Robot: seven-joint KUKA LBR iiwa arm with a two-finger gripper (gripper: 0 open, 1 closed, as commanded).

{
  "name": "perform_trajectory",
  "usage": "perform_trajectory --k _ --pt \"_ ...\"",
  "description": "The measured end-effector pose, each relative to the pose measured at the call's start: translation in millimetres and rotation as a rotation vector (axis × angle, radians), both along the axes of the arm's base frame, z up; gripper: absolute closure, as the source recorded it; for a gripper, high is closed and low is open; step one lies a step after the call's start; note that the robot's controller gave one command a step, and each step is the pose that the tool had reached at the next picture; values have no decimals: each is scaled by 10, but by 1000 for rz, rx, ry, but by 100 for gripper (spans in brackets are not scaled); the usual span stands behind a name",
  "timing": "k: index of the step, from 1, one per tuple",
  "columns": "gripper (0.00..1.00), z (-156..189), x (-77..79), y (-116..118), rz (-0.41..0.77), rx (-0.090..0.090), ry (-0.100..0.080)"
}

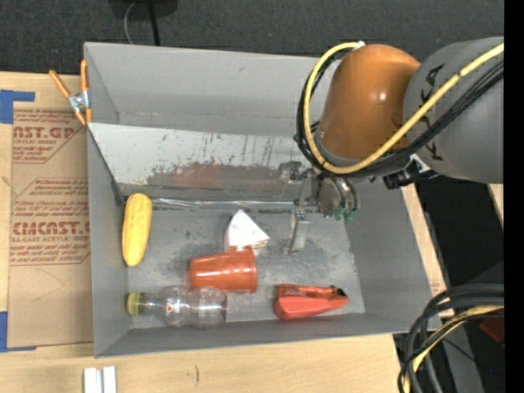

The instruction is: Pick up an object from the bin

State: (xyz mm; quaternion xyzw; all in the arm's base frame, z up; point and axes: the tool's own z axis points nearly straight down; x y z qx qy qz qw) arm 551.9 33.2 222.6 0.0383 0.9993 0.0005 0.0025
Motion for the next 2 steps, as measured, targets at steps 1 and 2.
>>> perform_trajectory --k 1,2 --pt "0 0 0 0 0 0 0" --pt "0 -357 -235 265 -50 1 -5"
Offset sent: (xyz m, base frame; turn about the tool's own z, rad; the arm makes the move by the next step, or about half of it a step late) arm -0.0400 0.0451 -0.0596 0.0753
